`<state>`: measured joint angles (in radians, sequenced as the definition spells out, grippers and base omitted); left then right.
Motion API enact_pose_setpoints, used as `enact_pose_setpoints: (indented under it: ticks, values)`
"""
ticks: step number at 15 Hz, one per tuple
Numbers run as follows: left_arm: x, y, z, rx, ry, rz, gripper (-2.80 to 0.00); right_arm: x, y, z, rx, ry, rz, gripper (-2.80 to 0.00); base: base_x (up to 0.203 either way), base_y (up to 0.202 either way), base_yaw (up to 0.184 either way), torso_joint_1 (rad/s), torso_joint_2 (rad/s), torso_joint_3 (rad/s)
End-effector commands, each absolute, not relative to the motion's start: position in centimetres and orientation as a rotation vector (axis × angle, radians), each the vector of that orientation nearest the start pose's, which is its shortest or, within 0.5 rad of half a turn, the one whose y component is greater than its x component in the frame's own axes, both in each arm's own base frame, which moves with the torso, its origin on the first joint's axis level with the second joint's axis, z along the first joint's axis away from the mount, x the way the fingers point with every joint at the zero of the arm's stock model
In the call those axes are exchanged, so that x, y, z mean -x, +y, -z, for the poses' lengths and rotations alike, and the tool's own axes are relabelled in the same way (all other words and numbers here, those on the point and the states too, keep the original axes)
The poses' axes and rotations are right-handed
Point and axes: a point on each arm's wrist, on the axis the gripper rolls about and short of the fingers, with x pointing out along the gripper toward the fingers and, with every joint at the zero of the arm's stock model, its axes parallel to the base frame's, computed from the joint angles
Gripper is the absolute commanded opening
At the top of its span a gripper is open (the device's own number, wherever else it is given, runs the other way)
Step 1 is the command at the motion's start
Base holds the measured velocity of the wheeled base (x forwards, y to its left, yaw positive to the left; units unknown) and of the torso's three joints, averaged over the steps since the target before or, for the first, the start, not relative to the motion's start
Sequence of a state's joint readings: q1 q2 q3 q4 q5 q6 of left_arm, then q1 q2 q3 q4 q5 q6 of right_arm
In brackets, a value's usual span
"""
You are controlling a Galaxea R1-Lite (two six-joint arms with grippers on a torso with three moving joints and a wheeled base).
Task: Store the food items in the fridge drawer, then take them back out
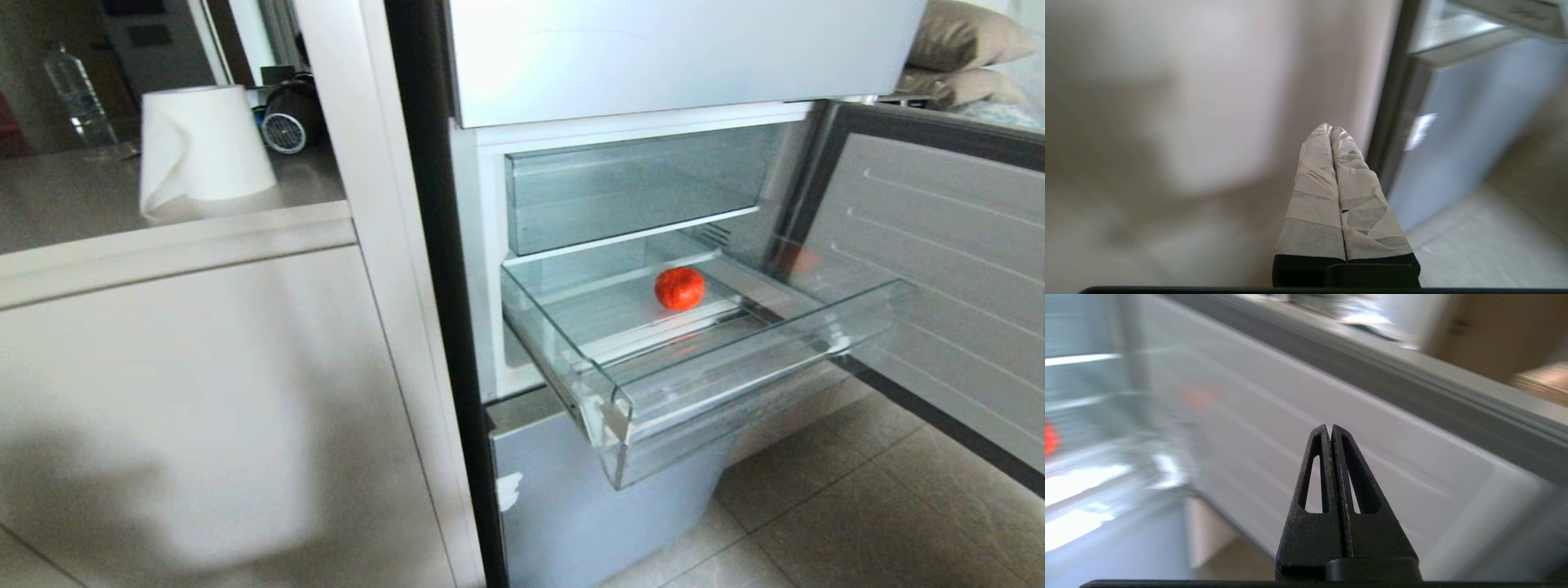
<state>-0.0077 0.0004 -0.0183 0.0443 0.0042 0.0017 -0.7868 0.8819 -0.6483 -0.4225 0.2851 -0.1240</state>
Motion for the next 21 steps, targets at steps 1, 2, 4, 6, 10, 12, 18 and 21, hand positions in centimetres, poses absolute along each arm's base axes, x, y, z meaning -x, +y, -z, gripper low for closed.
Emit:
enact_pose_setpoints:
  ticks: [1, 2, 4, 6, 10, 12, 18, 21]
  values:
    - [2.4, 0.0, -7.6, -0.002, 0.026, 0.003, -2.8, -7.4, -6.5, -28.3, 0.216, -0.128, 0.503, -2.8, 0.0, -0.01, 0.173, 0.0, 0.0, 0.0]
    - [2.4, 0.0, -7.6, -0.002, 0.026, 0.003, -2.8, -7.5, -6.5, -28.2, 0.212, -0.126, 0.5, -2.8, 0.0, -0.005, 0.175, -0.002, 0.0, 0.005]
    - [2.4, 0.0, -7.6, -0.002, 0.026, 0.003, -2.8, -7.5, -6.5, -28.1, 0.208, -0.12, 0.499, -2.8, 0.0, -0.009, 0.174, 0.001, 0.0, 0.0]
    - [2.4, 0.0, -7.6, -0.002, 0.026, 0.003, -2.8, -7.6, -6.6, -27.8, 0.205, -0.111, 0.498, -2.8, 0.003, -0.007, 0.175, 0.002, 0.0, 0.002]
    - [2.4, 0.0, -7.6, -0.002, 0.026, 0.003, -2.8, -8.6, -7.4, -26.8, 0.123, 0.039, 0.467, -2.8, 0.002, -0.007, 0.176, 0.002, 0.01, 0.002]
    - [2.4, 0.0, -7.6, -0.002, 0.026, 0.003, -2.8, -9.8, -8.3, -27.3, 0.053, 0.166, 0.433, -2.8, 0.003, -0.005, 0.136, 0.004, 0.0, 0.004]
    - [2.4, 0.0, -7.6, -0.002, 0.026, 0.003, -2.8, -17.1, -13.9, -26.1, -0.088, 0.433, 0.284, 0.0, 0.0, 0.0, 0.012, 0.0, 0.0, 0.0]
    - [2.4, 0.0, -7.6, -0.002, 0.026, 0.005, -2.8, -22.4, -15.3, -24.8, -0.095, 0.511, 0.239, 0.0, 0.0, 0.0, 0.0, 0.0, 0.0, 0.0]
